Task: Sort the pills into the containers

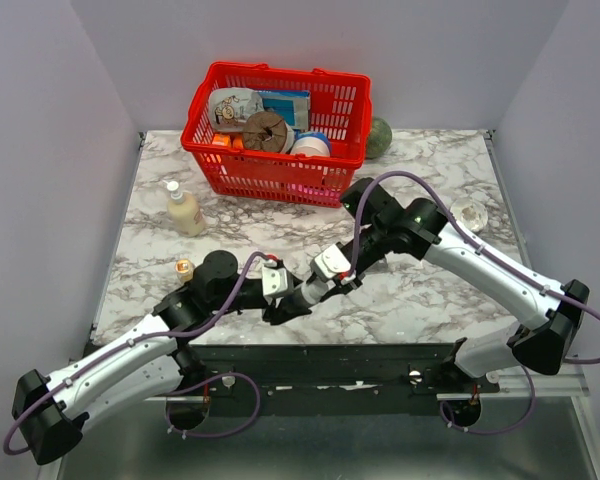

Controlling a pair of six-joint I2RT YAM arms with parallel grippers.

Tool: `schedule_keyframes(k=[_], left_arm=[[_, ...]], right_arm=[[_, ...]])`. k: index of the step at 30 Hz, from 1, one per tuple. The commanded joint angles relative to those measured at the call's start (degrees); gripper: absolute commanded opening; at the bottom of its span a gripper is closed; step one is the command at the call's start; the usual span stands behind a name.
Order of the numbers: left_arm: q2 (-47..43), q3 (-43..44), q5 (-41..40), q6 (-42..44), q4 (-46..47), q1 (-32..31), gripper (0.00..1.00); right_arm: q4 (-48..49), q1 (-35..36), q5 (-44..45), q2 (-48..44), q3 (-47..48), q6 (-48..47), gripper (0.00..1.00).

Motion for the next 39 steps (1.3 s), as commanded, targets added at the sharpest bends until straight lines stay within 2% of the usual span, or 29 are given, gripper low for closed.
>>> schedule_keyframes(k=[1, 3, 4, 7, 9, 10, 12, 15, 18, 22, 27, 31, 36, 39], left_arm=[[-2.1, -3.0, 3.4, -0.8, 4.0, 0.4, 0.00], [-2.6, -3.7, 1.2, -2.5, 6.6, 0.4, 0.00], [-2.8, -3.9, 0.6, -4.1, 8.5, 0.5, 0.00], [-3.8, -5.0, -1.9, -6.5, 12.0, 0.4, 0.00], [-4.6, -5.4, -3.8, -7.2, 12.2, 0.4, 0.00], [-4.8, -5.5, -4.3, -7.3, 12.1, 0.4, 0.00], [-5.2, -5.8, -6.2, -7.8, 12.0, 0.4, 0.00], [-5.0, -6.0, -9.1, -8.1, 12.0, 0.4, 0.00], [-4.8, -5.7, -12.2, -11.0, 12.5, 0.4, 0.00], [-3.8, -5.2, -14.2, -12.3, 13.9, 0.4, 0.00], [-2.5, -4.3, -15.6, -12.6, 14.1, 0.4, 0.00], [-1.9, -4.0, -16.1, -12.5, 13.9, 0.4, 0.00], [-1.6, -4.0, -16.5, -12.2, 13.9, 0.5, 0.00], [-1.5, -4.0, -16.8, -11.9, 13.6, 0.4, 0.00]], right_arm=[[-0.5, 0.0, -2.1, -0.5, -0.1, -2.2, 0.36], [1.4, 0.1, -3.8, -0.5, -2.2, 2.0, 0.47], [3.0, 0.0, -4.4, -0.6, -2.7, 3.7, 0.60], [8.1, -0.1, -4.9, -1.2, -3.7, 13.6, 0.83], [10.7, -0.1, -3.2, -2.0, -3.2, 24.7, 0.88], [13.3, -0.7, -2.7, -2.3, -2.3, 28.7, 0.95], [14.8, -2.0, -2.4, -3.1, -0.8, 39.4, 1.00], [19.8, -4.5, 3.9, -3.4, 1.3, 54.1, 1.00], [20.9, -5.7, 9.7, -3.6, 0.2, 63.3, 1.00], [22.4, -5.7, 9.9, -4.1, -4.1, 66.3, 1.00], [22.9, -5.7, 9.9, -2.4, -4.2, 68.6, 0.96], [22.7, -5.6, 9.6, -0.4, -2.6, 69.3, 0.84], [22.1, -5.1, 8.8, 1.6, -1.7, 69.2, 0.79], [21.5, -4.9, 8.5, 1.9, -1.2, 68.6, 0.64]])
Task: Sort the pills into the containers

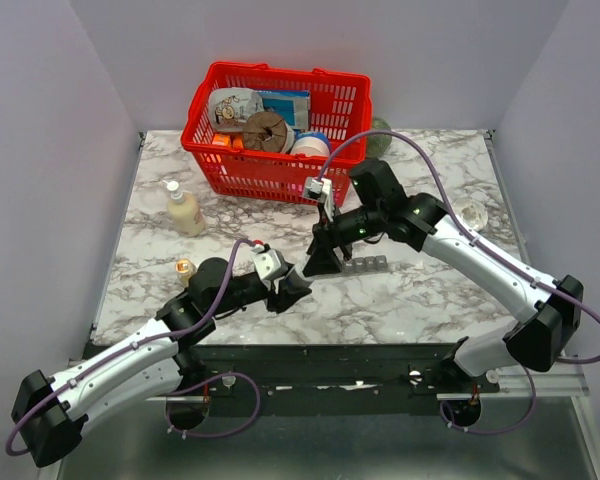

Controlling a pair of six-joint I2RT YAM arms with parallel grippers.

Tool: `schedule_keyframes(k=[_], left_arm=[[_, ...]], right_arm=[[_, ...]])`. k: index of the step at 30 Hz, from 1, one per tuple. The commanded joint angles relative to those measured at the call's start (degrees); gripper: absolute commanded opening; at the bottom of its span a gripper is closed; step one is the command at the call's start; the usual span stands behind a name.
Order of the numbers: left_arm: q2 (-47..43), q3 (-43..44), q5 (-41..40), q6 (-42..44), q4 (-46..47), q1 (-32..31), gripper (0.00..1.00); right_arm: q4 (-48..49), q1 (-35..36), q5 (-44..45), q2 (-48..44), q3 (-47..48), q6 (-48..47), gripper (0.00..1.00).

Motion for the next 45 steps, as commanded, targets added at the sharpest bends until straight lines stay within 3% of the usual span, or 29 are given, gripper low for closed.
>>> schedule_keyframes(k=[1, 4, 7, 11, 12, 15, 17, 27, 34, 38, 42, 45], left_arm=[[0.0, 1.4, -1.6, 0.2, 1.7, 0.1, 0.00], [0.0, 1.3, -1.5, 1.2, 0.4, 0.1, 0.00], [-0.4, 1.4, 2.6, 5.3, -2.0, 0.2, 0.00], [-0.5, 2.9, 13.7, 11.7, -7.3, 0.2, 0.00], [-0.5, 4.0, 17.5, 12.6, -8.4, 0.3, 0.00], [0.6, 6.3, 22.3, 14.5, -13.1, 0.9, 0.00], [1.0, 7.1, 23.8, 14.7, -14.8, 1.1, 0.00], [-3.5, 4.3, 18.9, 12.4, -12.4, 1.3, 0.00], [-5.0, 2.8, 16.1, 11.9, -13.5, 1.4, 0.00], [-4.8, 2.7, 15.2, 11.3, -13.2, 1.5, 0.00], [-2.8, 4.5, 10.5, 11.7, -17.2, 1.6, 0.00], [-1.6, 3.7, 8.7, 10.4, -17.0, 1.6, 0.00]], right_arm=[[-0.8, 0.9, -0.6, 1.0, 2.7, 0.2, 0.50], [-3.0, 1.0, -2.8, 1.5, 4.4, -1.9, 0.27], [-9.4, 1.8, -9.1, 2.0, 8.1, -10.9, 0.20], [-22.8, 8.7, -11.5, 2.3, 14.3, -34.1, 0.19], [-24.3, 9.8, -11.3, 1.9, 14.1, -44.8, 0.19], [-26.9, 13.0, -8.1, 0.2, 10.9, -61.4, 0.20], [-28.0, 13.5, -7.1, 0.8, 11.2, -64.3, 0.21], [-21.4, 12.4, 0.0, 0.1, 11.6, -53.8, 0.22], [-17.6, 4.1, -10.0, -2.4, 10.2, -45.8, 0.22], [-15.1, 2.5, -10.2, -4.3, 6.2, -43.2, 0.22], [-7.7, -2.5, -0.4, -7.2, -2.0, -33.6, 0.21], [-2.8, -8.3, 13.2, -8.8, -11.5, -27.0, 0.22]])
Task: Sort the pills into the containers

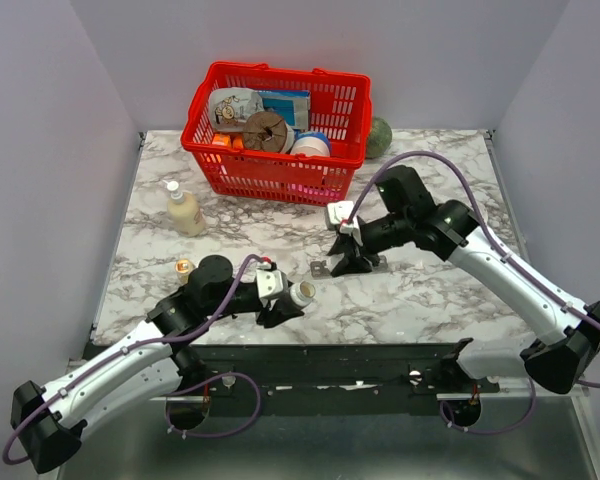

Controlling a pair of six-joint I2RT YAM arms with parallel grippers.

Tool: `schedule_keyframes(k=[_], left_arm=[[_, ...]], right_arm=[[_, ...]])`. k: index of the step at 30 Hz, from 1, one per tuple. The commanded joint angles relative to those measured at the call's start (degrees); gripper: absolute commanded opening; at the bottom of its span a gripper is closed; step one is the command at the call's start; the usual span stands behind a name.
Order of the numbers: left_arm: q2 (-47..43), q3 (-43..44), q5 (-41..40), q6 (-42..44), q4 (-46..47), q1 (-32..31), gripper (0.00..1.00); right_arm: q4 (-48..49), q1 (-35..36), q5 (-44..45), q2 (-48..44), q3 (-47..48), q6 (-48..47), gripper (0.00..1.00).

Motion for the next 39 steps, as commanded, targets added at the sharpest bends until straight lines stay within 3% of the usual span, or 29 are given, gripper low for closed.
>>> schedule_keyframes(k=[1, 7, 15, 20, 22, 27, 30, 31, 32, 34, 36, 39], left_arm=[[2.1, 0.1, -4.2, -1.8, 0.1, 0.3, 0.00], [6.7, 0.6, -2.6, -2.9, 5.6, 0.3, 0.00], [13.2, 2.0, -0.9, -7.2, 11.1, 0.2, 0.00], [11.9, -0.7, 0.0, -11.5, 17.9, 0.1, 0.00], [11.9, -1.0, 0.3, -12.4, 18.5, 0.2, 0.00], [13.3, -0.2, 3.8, -13.5, 18.8, 0.2, 0.00], [15.4, 0.8, 8.3, -14.9, 19.4, 0.2, 0.00], [15.9, 1.1, 9.4, -15.3, 19.6, 0.2, 0.00], [16.3, 1.4, 10.4, -15.8, 20.2, 0.2, 0.00], [17.4, 2.2, 11.7, -16.2, 20.2, 0.2, 0.00], [17.9, 2.9, 12.3, -16.1, 19.7, 0.1, 0.00], [18.2, 3.7, 13.0, -15.9, 18.7, 0.1, 0.00]], right_arm=[[8.0, -7.4, 20.0, -1.0, -12.0, 12.3, 0.23], [11.4, -12.7, 30.3, -1.1, -28.0, 12.6, 0.30], [12.0, -16.2, 34.0, 8.8, -29.3, 11.5, 0.47], [11.3, -16.2, 32.2, 11.7, -29.0, 11.4, 0.72], [9.6, -16.3, 30.6, 10.6, -28.4, 10.9, 0.77], [-0.9, -16.3, 19.0, 1.3, -21.0, 2.9, 0.91], [-14.7, -16.2, 2.4, -2.5, -12.2, -14.0, 0.92], [-20.1, -16.2, -1.8, -3.4, -10.7, -24.3, 0.94], [-21.8, -16.2, -9.9, -4.1, -9.0, -29.2, 1.00], [-22.5, -15.8, -16.5, -5.6, -8.6, -38.5, 1.00], [-20.0, -13.2, -21.1, -5.2, -7.1, -38.2, 1.00], [-19.4, -7.9, -19.6, -1.4, -2.8, -37.7, 1.00]])
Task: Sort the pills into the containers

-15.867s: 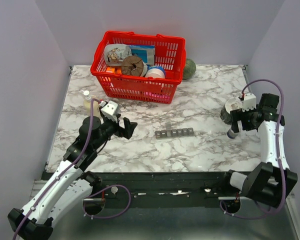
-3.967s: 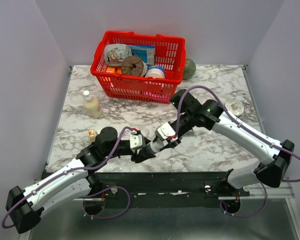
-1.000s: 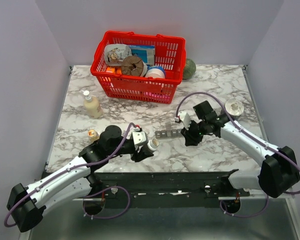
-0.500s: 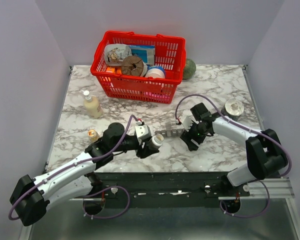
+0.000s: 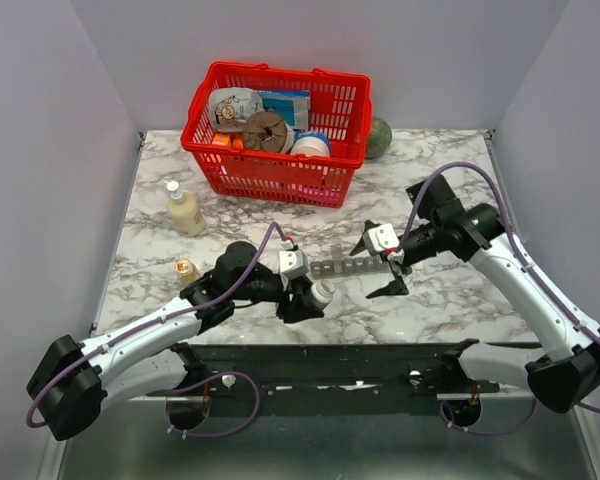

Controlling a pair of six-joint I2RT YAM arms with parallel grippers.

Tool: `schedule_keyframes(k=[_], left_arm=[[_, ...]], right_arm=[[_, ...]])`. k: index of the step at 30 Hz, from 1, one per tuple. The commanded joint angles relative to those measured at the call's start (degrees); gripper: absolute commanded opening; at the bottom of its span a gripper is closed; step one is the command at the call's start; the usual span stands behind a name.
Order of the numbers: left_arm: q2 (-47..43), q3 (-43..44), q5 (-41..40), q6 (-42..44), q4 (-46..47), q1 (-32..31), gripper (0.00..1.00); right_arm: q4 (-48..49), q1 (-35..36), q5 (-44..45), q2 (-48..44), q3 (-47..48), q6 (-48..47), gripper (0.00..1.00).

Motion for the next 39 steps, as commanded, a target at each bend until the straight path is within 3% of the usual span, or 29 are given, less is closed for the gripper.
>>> schedule_keyframes(k=[1, 7, 16, 28, 31, 35, 37, 39], left_arm=[[0.2, 3.1, 5.0, -0.4, 1.7, 0.0, 0.00], [1.7, 3.7, 5.9, -0.4, 1.4, 0.0, 0.00], [1.4, 3.3, 2.9, -1.9, 4.4, 0.0, 0.00], [-0.8, 0.5, 2.2, -7.2, 11.9, 0.0, 0.00], [-1.9, -0.3, 1.5, -7.8, 13.0, 0.0, 0.00], [-3.2, -1.1, -1.7, -8.2, 13.2, 0.1, 0.00], [-4.7, -2.4, -6.7, -9.0, 14.0, 0.1, 0.00], [-6.8, -4.0, -10.0, -10.1, 17.2, 0.1, 0.07]], right_arm=[[-3.8, 5.9, -9.7, 6.7, 4.6, -8.5, 1.00], [2.5, 10.4, -6.5, 7.9, 5.4, -3.6, 1.00], [3.6, 15.8, -3.8, 9.4, 4.6, -1.8, 0.93], [9.0, 18.2, 2.2, 10.2, 2.6, 3.2, 0.75], [9.9, 18.3, 3.4, 9.7, 2.5, 4.5, 0.65], [10.7, 18.3, 3.4, 9.2, 3.1, 6.9, 0.31], [11.2, 18.3, 2.9, 8.6, 2.7, 8.5, 0.28], [13.3, 18.3, 2.8, 8.0, 1.5, 10.4, 0.25]])
